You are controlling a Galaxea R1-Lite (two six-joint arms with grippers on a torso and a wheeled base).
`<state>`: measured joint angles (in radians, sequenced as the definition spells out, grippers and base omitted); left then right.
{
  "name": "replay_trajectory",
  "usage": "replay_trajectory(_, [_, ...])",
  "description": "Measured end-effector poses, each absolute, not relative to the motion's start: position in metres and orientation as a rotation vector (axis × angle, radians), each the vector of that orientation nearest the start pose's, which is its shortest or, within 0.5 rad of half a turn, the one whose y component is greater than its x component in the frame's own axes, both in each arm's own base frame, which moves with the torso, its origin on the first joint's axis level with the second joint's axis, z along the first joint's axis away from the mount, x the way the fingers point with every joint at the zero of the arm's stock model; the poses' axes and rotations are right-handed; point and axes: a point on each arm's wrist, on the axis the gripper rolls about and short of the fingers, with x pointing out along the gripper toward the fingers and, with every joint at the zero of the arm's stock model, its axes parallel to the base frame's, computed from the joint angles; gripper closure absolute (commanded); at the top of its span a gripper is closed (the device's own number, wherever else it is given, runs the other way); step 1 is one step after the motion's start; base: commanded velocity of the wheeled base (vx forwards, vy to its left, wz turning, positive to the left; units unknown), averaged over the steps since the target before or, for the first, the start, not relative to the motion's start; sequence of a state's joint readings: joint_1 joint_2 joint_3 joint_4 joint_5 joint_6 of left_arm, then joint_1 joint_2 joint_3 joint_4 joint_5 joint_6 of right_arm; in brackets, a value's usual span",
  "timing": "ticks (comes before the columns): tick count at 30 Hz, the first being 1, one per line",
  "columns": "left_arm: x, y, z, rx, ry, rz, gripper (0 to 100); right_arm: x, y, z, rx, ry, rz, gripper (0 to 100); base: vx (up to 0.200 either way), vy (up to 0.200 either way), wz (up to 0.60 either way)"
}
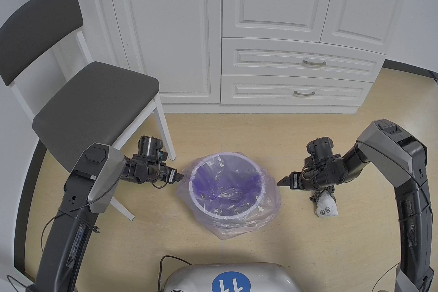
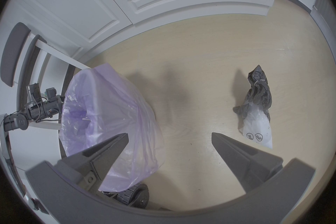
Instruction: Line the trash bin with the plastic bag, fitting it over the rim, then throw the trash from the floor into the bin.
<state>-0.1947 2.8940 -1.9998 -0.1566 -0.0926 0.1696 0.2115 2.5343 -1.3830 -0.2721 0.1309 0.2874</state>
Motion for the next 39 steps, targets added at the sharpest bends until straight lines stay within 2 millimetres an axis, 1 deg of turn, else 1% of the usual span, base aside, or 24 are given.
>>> replay_trajectory(6, [0.527,-0.114,-0.085,0.068,0.660,-0.291,0,0.443,0.099,-0.036,0.234,0.923,0.206,0,0.000,0.000,0.00])
replay_trajectory(11, [0.528,-0.117,-0.086,0.061,0.634,-0.253,0,0.447,0.101,-0.035,0.247,0.972,0.241,0,0.000,0.000,0.00])
replay_trajectory(16, [0.528,-0.118,-0.087,0.046,0.608,-0.243,0,0.462,0.105,-0.030,0.235,0.966,0.243,0,0.000,0.000,0.00])
replay_trajectory(19, [0.528,-0.117,-0.088,0.038,0.599,-0.239,0,0.474,0.108,-0.031,0.204,0.952,0.242,0,0.000,0.000,0.00])
replay_trajectory(22, [0.527,-0.117,-0.089,0.033,0.594,-0.239,0,0.483,0.108,-0.037,0.161,0.994,0.258,0,0.000,0.000,0.00])
replay_trajectory(26, [0.527,-0.116,-0.090,0.030,0.592,-0.238,0,0.480,0.105,-0.055,0.112,1.145,0.276,0,0.000,0.000,0.00])
replay_trajectory(30, [0.526,-0.116,-0.091,0.028,0.591,-0.238,0,0.479,0.104,-0.071,0.081,1.220,0.306,0,0.000,0.000,0.00])
replay_trajectory(34, [0.526,-0.116,-0.091,0.026,0.588,-0.238,0,0.486,0.106,-0.083,0.079,1.171,0.330,0,0.000,0.000,0.00])
replay_trajectory(39, [0.526,-0.114,-0.091,0.022,0.571,-0.241,0,0.506,0.112,-0.091,0.112,0.960,0.331,0,0.000,0.000,0.00])
